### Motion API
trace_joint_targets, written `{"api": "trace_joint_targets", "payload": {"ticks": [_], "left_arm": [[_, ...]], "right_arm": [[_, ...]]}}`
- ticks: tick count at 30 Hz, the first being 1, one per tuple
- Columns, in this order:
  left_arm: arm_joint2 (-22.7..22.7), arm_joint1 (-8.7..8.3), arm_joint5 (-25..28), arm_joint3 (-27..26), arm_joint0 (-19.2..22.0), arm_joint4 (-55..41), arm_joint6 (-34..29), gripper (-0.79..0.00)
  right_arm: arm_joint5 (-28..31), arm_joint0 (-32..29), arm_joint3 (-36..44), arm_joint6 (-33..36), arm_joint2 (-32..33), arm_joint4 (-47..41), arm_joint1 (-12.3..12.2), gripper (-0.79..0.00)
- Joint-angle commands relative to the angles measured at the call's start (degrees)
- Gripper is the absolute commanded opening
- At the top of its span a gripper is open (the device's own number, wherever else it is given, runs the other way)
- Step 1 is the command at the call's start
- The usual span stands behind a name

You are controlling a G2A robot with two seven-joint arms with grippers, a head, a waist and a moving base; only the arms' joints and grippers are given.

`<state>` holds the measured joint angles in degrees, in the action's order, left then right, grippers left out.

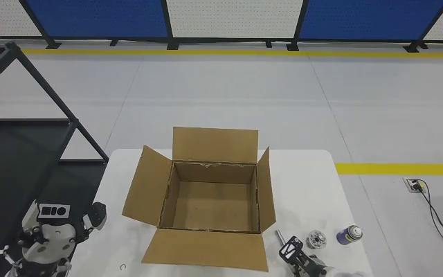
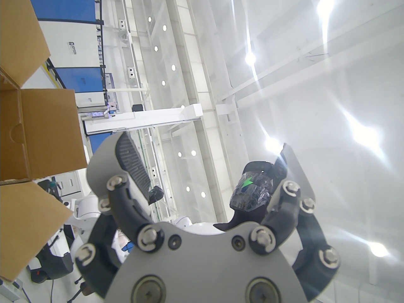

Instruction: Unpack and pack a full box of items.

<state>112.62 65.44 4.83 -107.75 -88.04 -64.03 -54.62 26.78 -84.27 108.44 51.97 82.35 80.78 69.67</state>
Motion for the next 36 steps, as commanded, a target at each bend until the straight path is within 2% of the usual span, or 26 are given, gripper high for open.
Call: {"api": "trace_joint_targets", "payload": {"ticks": [1, 9, 13, 19, 28, 36], "left_arm": [[0.0, 0.00, 0.0, 0.0, 0.0, 0.0, 0.0, 0.000], [0.0, 0.00, 0.0, 0.0, 0.0, 0.0, 0.0, 0.000], [0.0, 0.00, 0.0, 0.0, 0.0, 0.0, 0.0, 0.000], [0.0, 0.00, 0.0, 0.0, 0.0, 0.0, 0.0, 0.000], [0.0, 0.00, 0.0, 0.0, 0.0, 0.0, 0.0, 0.000], [0.0, 0.00, 0.0, 0.0, 0.0, 0.0, 0.0, 0.000]], "right_arm": [[-0.1, 0.1, -0.3, 0.1, -0.2, 0.1, -0.1, -0.529], [-0.5, 0.8, -1.4, 0.5, -1.1, 0.3, -0.3, -0.591], [-1.1, 1.1, -1.7, 0.7, -1.5, 0.5, -0.4, -0.785], [-1.7, -0.7, 0.8, -0.3, 0.0, 0.4, -0.8, -0.785], [-2.2, -13.3, 14.0, -6.5, 9.5, 0.4, -1.8, -0.785], [-0.7, -28.1, 26.2, -18.6, 20.6, -0.1, -2.2, -0.785]]}}
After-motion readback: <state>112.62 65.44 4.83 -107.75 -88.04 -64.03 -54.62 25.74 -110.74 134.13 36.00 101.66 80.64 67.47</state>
